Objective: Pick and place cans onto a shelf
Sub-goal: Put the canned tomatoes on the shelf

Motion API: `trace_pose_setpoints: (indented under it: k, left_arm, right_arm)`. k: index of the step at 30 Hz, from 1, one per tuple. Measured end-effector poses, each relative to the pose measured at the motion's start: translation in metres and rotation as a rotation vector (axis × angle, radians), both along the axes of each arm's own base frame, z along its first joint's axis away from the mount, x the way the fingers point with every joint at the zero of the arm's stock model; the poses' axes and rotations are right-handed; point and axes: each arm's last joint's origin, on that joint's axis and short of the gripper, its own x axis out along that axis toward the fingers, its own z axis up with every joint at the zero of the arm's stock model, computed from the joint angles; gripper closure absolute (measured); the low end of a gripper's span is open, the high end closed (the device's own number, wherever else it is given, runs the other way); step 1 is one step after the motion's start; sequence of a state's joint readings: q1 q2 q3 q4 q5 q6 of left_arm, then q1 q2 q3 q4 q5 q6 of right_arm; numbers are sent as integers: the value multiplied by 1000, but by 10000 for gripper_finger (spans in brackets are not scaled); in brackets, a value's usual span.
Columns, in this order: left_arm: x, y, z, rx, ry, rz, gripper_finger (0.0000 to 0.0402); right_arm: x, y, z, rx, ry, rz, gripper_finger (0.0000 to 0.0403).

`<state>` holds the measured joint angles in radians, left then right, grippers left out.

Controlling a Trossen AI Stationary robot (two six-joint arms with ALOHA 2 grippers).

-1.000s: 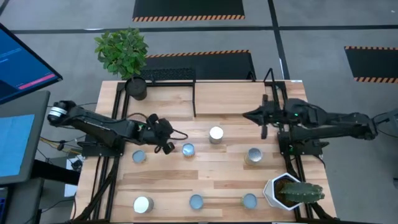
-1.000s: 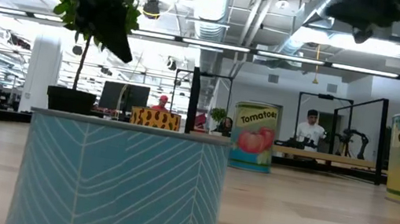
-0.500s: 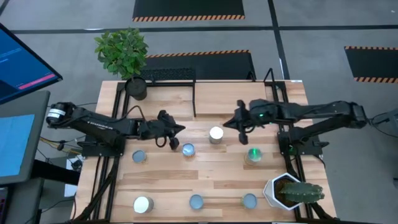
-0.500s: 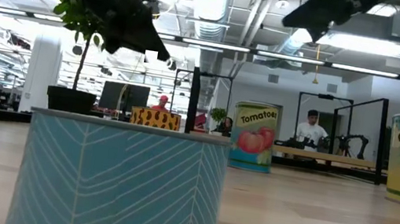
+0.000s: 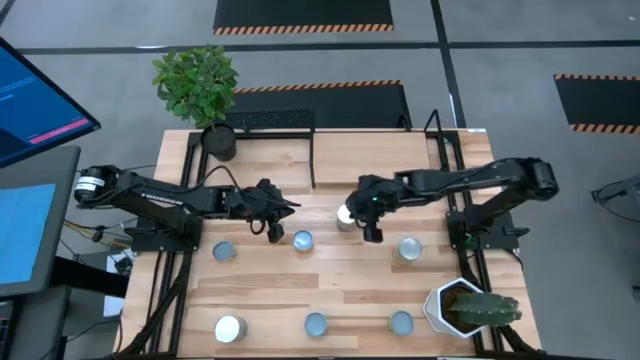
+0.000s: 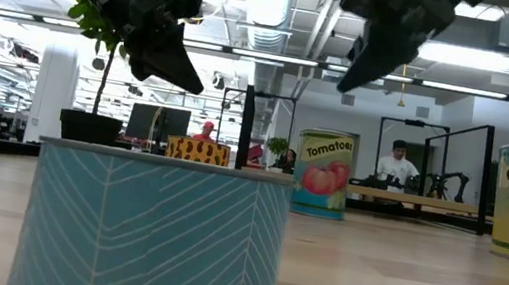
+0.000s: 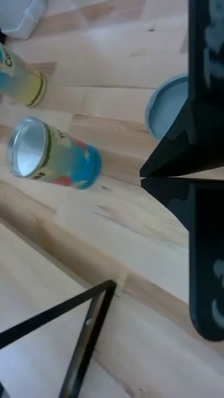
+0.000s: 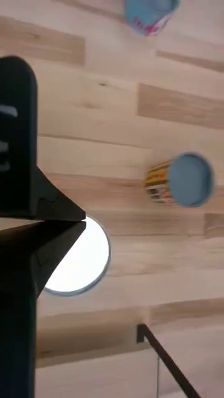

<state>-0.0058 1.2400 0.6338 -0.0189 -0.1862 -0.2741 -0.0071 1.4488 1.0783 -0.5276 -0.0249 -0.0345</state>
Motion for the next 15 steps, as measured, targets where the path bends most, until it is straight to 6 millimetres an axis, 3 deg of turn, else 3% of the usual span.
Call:
trace_pose_setpoints:
  k: [7,15]
  left_arm:
    - [-13,-3,11,14,3,-8,401]
    - [-34,-10,20,23,51,10,401]
  right_arm:
    - [18,1,-5,7,15,37,318]
    - [26,1,-27,6,104,36,231]
